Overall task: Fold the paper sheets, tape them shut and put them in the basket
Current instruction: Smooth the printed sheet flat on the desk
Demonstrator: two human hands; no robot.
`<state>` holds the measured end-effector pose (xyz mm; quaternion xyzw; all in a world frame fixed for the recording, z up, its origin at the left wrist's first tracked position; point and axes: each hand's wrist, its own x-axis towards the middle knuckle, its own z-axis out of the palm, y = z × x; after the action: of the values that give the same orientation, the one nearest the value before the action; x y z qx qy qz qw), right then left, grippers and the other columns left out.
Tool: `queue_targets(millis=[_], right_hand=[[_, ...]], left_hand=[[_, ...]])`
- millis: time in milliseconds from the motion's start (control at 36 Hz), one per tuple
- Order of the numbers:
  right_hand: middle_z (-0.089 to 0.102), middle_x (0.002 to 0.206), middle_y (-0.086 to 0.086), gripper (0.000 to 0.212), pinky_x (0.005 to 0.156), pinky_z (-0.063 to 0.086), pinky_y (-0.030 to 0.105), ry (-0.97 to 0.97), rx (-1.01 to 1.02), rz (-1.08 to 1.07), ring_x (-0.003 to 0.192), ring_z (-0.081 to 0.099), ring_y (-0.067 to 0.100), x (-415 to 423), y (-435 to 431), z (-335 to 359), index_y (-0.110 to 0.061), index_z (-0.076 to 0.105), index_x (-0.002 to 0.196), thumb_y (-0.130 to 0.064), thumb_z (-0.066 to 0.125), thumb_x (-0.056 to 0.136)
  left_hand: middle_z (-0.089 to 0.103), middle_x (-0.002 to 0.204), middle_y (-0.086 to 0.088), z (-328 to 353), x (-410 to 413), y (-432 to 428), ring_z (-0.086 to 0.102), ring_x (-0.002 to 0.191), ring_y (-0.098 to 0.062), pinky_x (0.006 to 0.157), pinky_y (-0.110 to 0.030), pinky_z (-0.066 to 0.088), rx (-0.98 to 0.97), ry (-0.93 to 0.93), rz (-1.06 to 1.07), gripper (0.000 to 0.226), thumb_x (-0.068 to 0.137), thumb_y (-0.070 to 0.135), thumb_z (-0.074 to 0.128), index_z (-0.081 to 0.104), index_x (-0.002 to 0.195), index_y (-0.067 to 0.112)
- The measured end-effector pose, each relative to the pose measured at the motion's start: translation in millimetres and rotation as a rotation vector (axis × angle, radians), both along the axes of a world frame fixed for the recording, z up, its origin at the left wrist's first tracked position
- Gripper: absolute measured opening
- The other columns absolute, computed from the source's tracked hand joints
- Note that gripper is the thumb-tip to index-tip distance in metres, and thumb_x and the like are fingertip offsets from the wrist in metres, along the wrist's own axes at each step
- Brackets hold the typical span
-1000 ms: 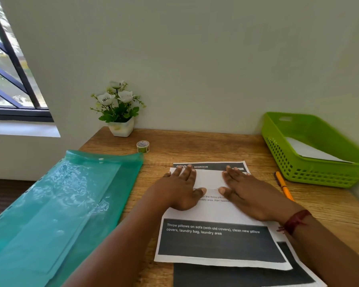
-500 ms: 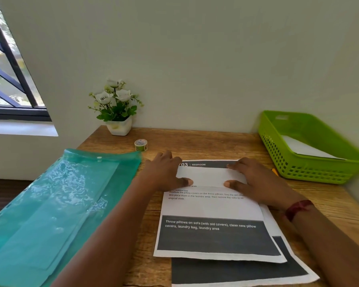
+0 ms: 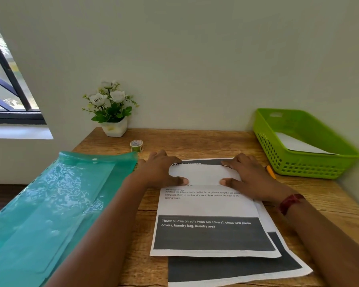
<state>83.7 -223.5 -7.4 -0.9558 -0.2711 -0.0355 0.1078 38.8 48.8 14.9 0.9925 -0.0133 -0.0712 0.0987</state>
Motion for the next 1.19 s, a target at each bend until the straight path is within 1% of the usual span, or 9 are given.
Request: queue_targets(millis=[222, 361, 472, 556, 667, 750, 833, 972, 1194], right_hand=[[0.033, 0.108, -0.006, 0.065, 0.098, 0.035, 0.036, 0.021, 0.018, 0.0, 0.113, 0.032, 0.018, 0, 1, -2, -0.028, 0.035, 0.148, -0.056, 0.051, 0.092], [0.032, 0.106, -0.006, 0.061, 0.098, 0.035, 0.038, 0.002, 0.033, 0.026, 0.11, 0.032, 0.018, 0, -1, -5, -0.03, 0.036, 0.147, -0.055, 0.049, 0.093], [0.04, 0.119, -0.005, 0.06, 0.098, 0.036, 0.039, -0.047, 0.108, 0.039, 0.116, 0.035, 0.02, -2, -2, -3, -0.027, 0.042, 0.14, -0.054, 0.057, 0.09], [0.047, 0.131, -0.004, 0.059, 0.099, 0.036, 0.036, -0.085, 0.193, 0.039, 0.121, 0.039, 0.019, -5, 0, 1, -0.023, 0.045, 0.134, -0.049, 0.066, 0.085], [0.055, 0.122, -0.004, 0.044, 0.092, 0.038, 0.033, -0.117, 0.303, 0.011, 0.116, 0.047, 0.017, -8, 3, 6, -0.023, 0.053, 0.122, -0.038, 0.071, 0.085], [0.062, 0.111, -0.006, 0.032, 0.086, 0.04, 0.03, -0.163, 0.378, 0.028, 0.108, 0.054, 0.017, -5, 3, 6, -0.023, 0.061, 0.112, -0.033, 0.074, 0.085], [0.066, 0.109, -0.004, 0.028, 0.088, 0.042, 0.03, -0.219, 0.452, 0.021, 0.104, 0.056, 0.016, -4, 2, 7, -0.02, 0.067, 0.109, -0.03, 0.075, 0.084], [0.069, 0.098, 0.001, 0.023, 0.081, 0.04, 0.017, -0.318, 0.563, 0.057, 0.092, 0.062, 0.015, -4, 2, 9, -0.012, 0.073, 0.1, -0.022, 0.079, 0.08], [0.069, 0.087, 0.001, 0.014, 0.074, 0.045, 0.023, -0.395, 0.575, 0.071, 0.08, 0.063, 0.017, -3, 1, 11, -0.01, 0.072, 0.088, -0.018, 0.079, 0.08]], left_hand=[[0.037, 0.144, 0.0, 0, -1, -1, 0.024, 0.141, -0.027, 0.11, -0.062, 0.022, -0.051, -0.016, 0.008, 0.073, 0.077, 0.071, 0.063, 0.042, 0.14, 0.041], [0.037, 0.144, 0.001, 0, 0, -2, 0.028, 0.138, -0.025, 0.11, -0.058, 0.027, -0.101, -0.073, -0.001, 0.075, 0.074, 0.065, 0.071, 0.042, 0.137, 0.037], [0.046, 0.133, 0.004, -2, 1, -1, 0.04, 0.127, -0.02, 0.106, -0.051, 0.04, -0.17, -0.111, -0.028, 0.072, 0.071, 0.06, 0.077, 0.045, 0.13, 0.033], [0.048, 0.127, 0.007, -2, 2, -1, 0.042, 0.12, -0.017, 0.103, -0.052, 0.042, -0.145, -0.167, -0.035, 0.072, 0.068, 0.062, 0.077, 0.046, 0.127, 0.033], [0.048, 0.124, 0.007, 1, 1, -2, 0.04, 0.121, -0.018, 0.104, -0.054, 0.038, -0.095, -0.237, -0.036, 0.067, 0.07, 0.061, 0.077, 0.049, 0.124, 0.034], [0.048, 0.112, 0.011, 6, -1, -3, 0.043, 0.112, -0.013, 0.101, -0.051, 0.04, -0.099, -0.288, -0.049, 0.055, 0.073, 0.056, 0.077, 0.052, 0.116, 0.033], [0.053, 0.104, 0.015, 10, -1, -3, 0.049, 0.102, -0.012, 0.098, -0.049, 0.042, -0.133, -0.327, -0.057, 0.043, 0.075, 0.054, 0.076, 0.052, 0.105, 0.035], [0.056, 0.093, 0.017, 14, -4, -4, 0.052, 0.095, -0.012, 0.093, -0.046, 0.043, -0.213, -0.423, -0.066, 0.026, 0.081, 0.052, 0.072, 0.053, 0.09, 0.037], [0.061, 0.09, 0.017, 18, -6, -6, 0.055, 0.093, -0.01, 0.092, -0.046, 0.043, -0.245, -0.486, -0.06, 0.018, 0.085, 0.043, 0.071, 0.055, 0.085, 0.036]])
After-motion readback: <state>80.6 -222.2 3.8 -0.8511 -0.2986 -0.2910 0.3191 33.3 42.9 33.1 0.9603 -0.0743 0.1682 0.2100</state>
